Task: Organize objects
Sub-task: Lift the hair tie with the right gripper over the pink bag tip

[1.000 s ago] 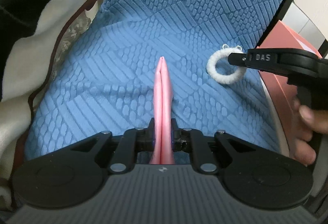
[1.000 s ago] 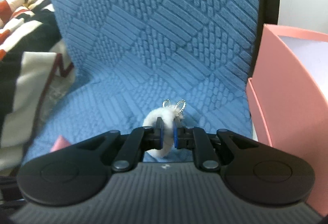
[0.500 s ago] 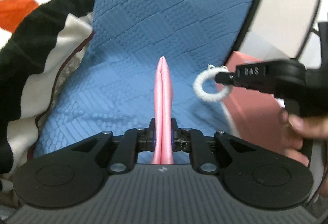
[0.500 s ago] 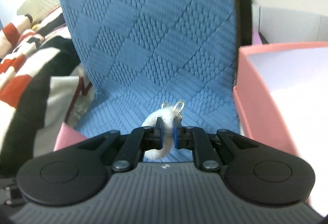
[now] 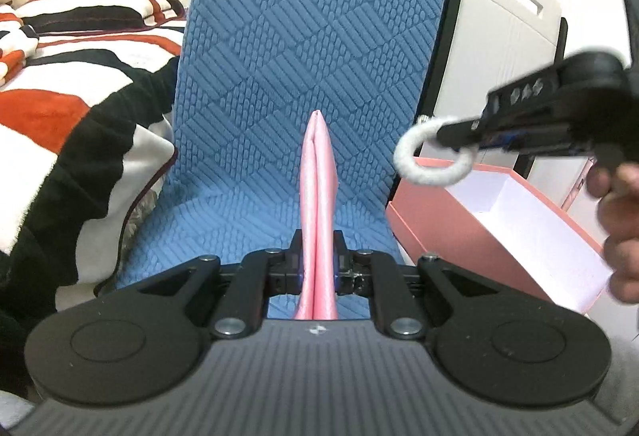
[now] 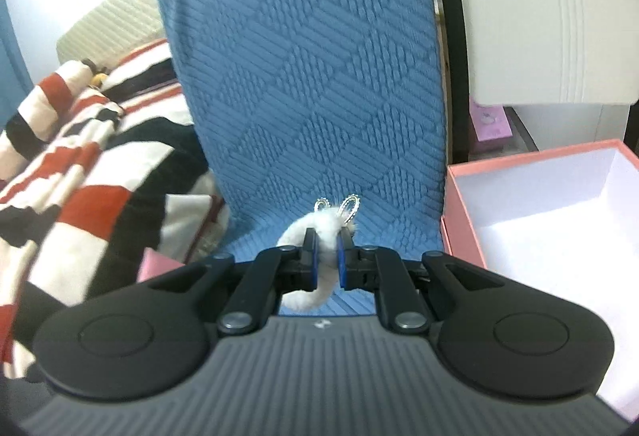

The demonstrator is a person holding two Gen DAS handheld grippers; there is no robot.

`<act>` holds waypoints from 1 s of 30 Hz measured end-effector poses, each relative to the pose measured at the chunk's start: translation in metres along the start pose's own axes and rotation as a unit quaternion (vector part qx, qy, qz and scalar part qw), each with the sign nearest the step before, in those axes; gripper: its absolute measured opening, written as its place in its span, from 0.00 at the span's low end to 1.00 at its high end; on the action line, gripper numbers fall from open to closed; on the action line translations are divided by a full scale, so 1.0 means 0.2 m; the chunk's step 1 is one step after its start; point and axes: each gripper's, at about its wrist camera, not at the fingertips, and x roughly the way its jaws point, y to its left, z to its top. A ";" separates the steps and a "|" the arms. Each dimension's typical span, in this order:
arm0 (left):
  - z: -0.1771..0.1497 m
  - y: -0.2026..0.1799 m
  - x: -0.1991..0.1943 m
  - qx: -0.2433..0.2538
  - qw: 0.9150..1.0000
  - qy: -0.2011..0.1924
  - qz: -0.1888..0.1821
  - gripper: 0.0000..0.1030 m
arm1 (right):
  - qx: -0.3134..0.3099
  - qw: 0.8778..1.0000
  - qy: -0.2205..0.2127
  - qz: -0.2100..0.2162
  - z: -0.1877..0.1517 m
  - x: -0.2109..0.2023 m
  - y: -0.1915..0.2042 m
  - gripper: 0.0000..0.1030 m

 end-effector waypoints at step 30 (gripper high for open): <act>0.00 -0.03 -0.03 0.032 0.999 -0.012 -0.020 0.14 | -0.025 0.996 0.030 0.080 0.02 -0.07 0.38 0.12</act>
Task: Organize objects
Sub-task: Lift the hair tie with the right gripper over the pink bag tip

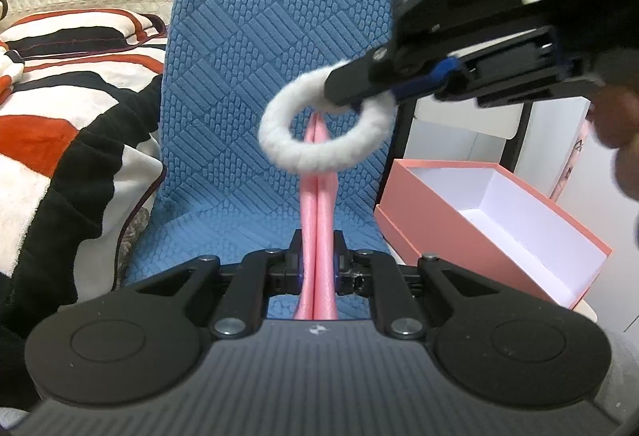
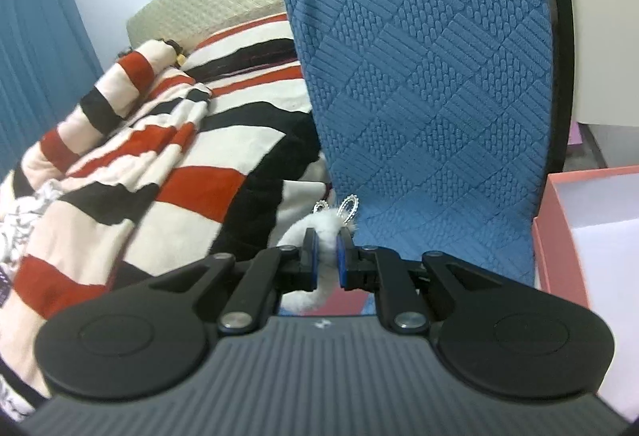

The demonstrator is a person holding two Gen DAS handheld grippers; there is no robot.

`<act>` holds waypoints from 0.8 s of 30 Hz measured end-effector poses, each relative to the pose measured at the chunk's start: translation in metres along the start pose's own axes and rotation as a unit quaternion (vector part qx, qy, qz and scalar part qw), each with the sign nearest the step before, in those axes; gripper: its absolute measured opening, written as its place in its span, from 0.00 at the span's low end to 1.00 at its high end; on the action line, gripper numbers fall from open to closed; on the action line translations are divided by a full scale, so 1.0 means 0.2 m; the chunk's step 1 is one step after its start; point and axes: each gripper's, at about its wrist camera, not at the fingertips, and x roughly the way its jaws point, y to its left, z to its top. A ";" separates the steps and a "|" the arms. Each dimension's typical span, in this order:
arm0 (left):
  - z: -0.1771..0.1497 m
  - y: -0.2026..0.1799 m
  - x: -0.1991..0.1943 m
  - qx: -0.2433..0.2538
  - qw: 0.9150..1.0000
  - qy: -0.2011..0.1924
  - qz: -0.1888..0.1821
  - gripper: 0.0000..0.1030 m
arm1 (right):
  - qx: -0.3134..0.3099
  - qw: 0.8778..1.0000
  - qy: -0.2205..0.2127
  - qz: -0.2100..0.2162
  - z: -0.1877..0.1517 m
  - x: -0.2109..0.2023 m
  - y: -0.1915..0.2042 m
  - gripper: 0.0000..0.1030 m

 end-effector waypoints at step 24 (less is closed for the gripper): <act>0.02 -0.01 -0.06 0.017 0.999 -0.036 0.014 0.13 | 0.068 0.997 0.026 -0.031 0.07 0.06 -0.10 0.33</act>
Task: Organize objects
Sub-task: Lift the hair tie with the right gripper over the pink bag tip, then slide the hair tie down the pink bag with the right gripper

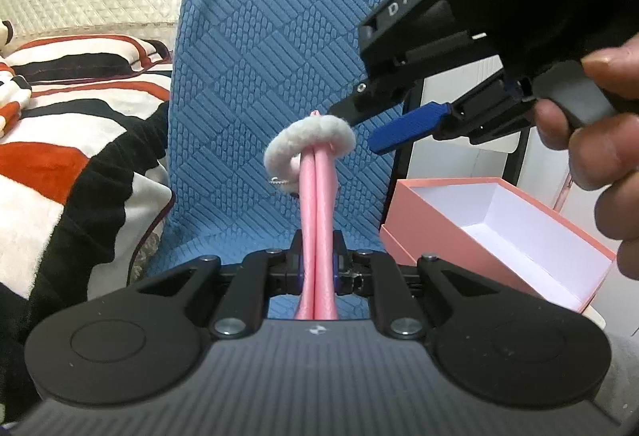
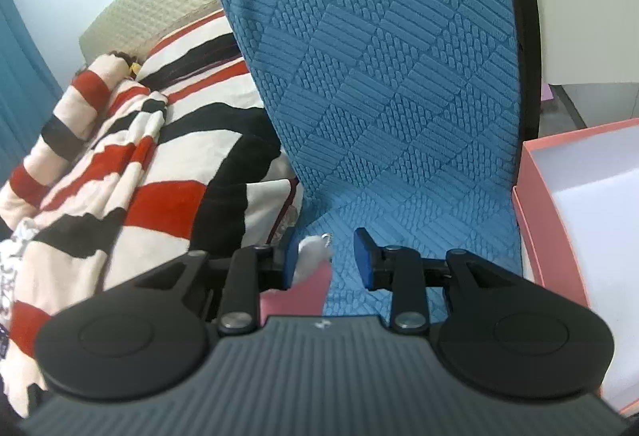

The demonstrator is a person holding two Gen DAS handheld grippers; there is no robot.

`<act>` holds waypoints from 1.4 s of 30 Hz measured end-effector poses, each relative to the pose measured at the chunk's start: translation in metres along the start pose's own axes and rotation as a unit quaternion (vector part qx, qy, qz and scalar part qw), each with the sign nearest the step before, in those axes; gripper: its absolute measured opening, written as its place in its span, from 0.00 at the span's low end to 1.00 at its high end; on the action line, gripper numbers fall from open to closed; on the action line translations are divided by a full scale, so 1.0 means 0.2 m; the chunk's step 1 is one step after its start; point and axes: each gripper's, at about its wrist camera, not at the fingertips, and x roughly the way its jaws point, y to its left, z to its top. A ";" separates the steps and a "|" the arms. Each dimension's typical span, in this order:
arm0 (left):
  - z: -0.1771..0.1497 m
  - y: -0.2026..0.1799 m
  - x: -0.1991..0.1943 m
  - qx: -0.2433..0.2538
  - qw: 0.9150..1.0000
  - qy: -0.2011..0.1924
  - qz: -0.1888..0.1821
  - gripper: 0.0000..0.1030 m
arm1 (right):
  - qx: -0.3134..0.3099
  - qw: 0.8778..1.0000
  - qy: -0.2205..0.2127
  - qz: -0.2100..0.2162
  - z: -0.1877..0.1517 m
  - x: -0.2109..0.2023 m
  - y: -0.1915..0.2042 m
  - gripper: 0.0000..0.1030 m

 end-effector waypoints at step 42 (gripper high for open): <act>-0.03 -0.05 0.03 0.132 0.988 -0.004 0.080 0.10 | 0.071 0.987 0.128 0.069 0.14 0.14 0.01 0.15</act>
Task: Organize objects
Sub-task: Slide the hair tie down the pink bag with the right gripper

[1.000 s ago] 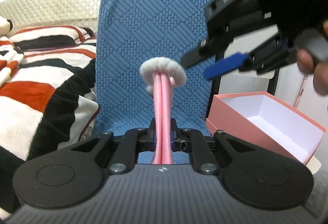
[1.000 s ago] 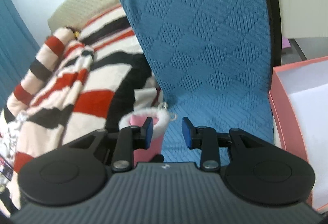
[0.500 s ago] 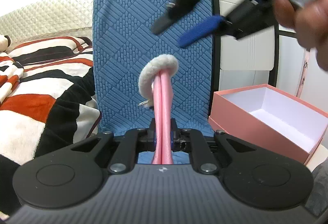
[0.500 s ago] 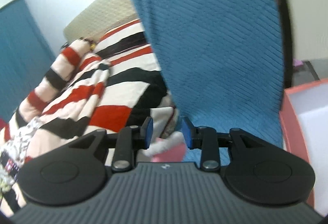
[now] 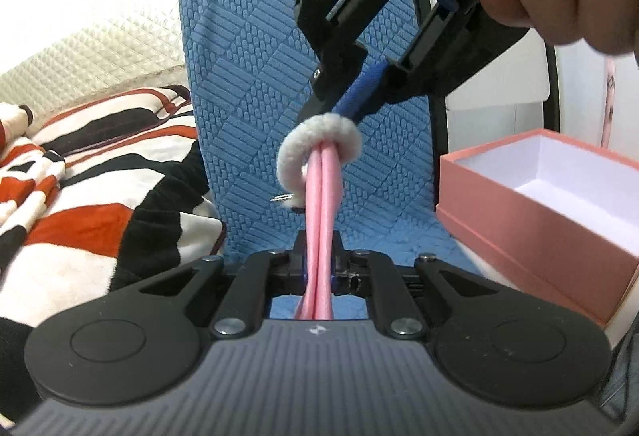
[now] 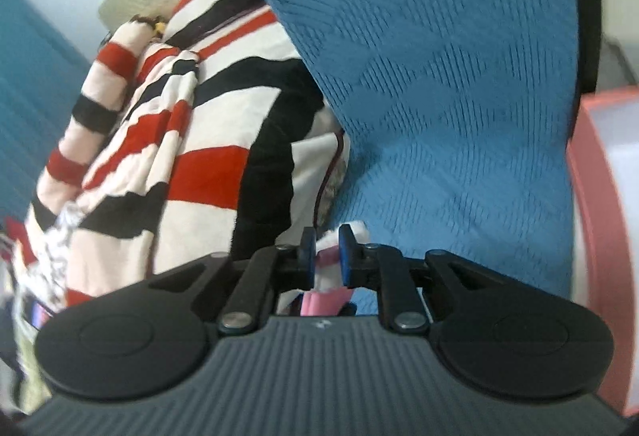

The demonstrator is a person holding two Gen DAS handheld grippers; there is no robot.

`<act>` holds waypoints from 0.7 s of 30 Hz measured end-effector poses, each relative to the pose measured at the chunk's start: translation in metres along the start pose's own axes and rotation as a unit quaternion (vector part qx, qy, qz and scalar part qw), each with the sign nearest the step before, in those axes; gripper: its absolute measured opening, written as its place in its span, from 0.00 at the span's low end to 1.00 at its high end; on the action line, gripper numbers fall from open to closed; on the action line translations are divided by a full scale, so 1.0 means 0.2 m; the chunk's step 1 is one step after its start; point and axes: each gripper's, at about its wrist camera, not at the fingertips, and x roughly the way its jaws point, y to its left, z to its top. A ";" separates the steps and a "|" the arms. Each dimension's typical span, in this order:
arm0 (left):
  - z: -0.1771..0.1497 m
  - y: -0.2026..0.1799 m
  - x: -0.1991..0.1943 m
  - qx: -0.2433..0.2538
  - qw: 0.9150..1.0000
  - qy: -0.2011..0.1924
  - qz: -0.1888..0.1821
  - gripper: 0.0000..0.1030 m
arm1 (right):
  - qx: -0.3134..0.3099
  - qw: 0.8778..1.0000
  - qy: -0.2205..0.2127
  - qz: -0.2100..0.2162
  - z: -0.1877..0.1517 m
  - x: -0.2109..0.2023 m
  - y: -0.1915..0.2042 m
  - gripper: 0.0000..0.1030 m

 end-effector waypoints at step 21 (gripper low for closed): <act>-0.09 -0.03 0.08 0.042 0.997 0.058 -0.004 0.15 | 0.069 0.996 0.064 0.008 -0.10 0.15 -0.13 0.16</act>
